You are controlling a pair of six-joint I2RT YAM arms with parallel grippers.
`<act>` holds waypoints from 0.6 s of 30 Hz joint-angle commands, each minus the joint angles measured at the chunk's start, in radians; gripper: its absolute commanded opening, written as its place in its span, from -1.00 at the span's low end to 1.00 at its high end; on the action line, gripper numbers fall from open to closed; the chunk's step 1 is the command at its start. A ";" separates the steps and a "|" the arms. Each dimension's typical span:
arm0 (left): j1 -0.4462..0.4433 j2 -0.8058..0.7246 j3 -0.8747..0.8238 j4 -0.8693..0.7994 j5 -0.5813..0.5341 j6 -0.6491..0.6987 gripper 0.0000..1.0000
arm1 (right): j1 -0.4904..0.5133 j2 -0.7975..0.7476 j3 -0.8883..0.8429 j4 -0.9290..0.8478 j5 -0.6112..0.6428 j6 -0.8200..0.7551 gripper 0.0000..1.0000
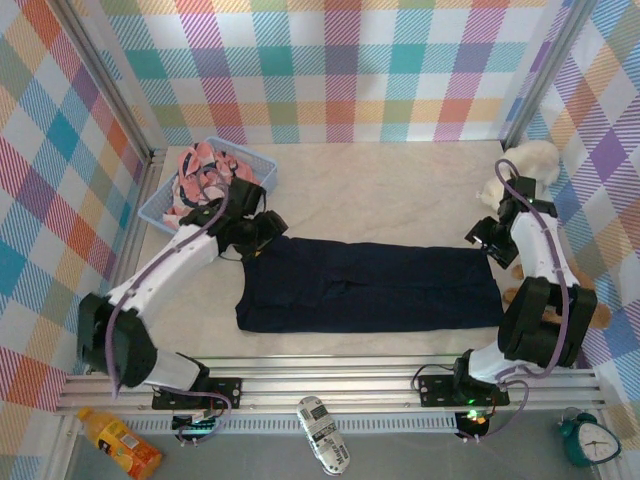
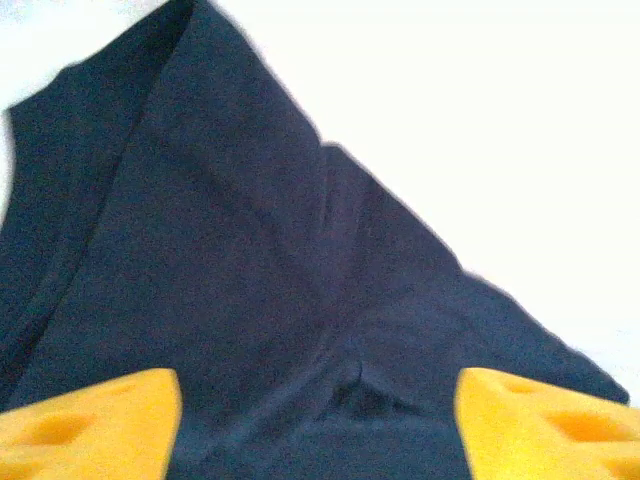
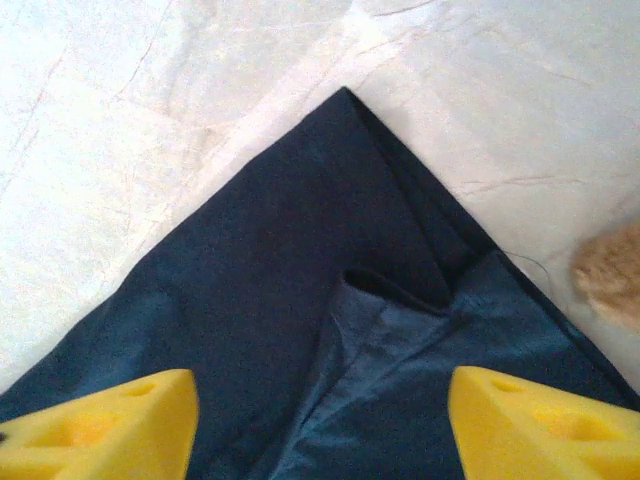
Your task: Fold and stack the mixed laundry pile
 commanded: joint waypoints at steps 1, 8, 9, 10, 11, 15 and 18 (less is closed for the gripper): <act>0.011 0.105 0.011 0.142 -0.037 0.024 -0.16 | -0.006 0.097 0.058 0.026 -0.023 -0.066 0.22; 0.019 0.296 0.038 0.164 -0.080 0.024 -0.33 | -0.009 0.269 0.127 0.037 0.002 -0.112 0.03; 0.021 0.318 0.044 0.166 -0.081 0.024 -0.36 | -0.007 0.292 0.136 0.042 -0.020 -0.111 0.00; 0.022 0.339 0.050 0.162 -0.090 0.026 -0.37 | -0.006 0.307 0.140 0.048 -0.037 -0.104 -0.01; 0.023 0.354 0.055 0.156 -0.099 0.024 -0.38 | -0.004 0.319 0.139 0.058 -0.053 -0.099 -0.03; 0.036 0.417 0.058 0.090 -0.133 0.001 -0.43 | -0.005 0.380 0.147 0.084 -0.077 -0.055 -0.12; 0.040 0.464 0.076 0.040 -0.159 0.000 -0.42 | -0.004 0.459 0.204 0.058 -0.068 -0.019 -0.23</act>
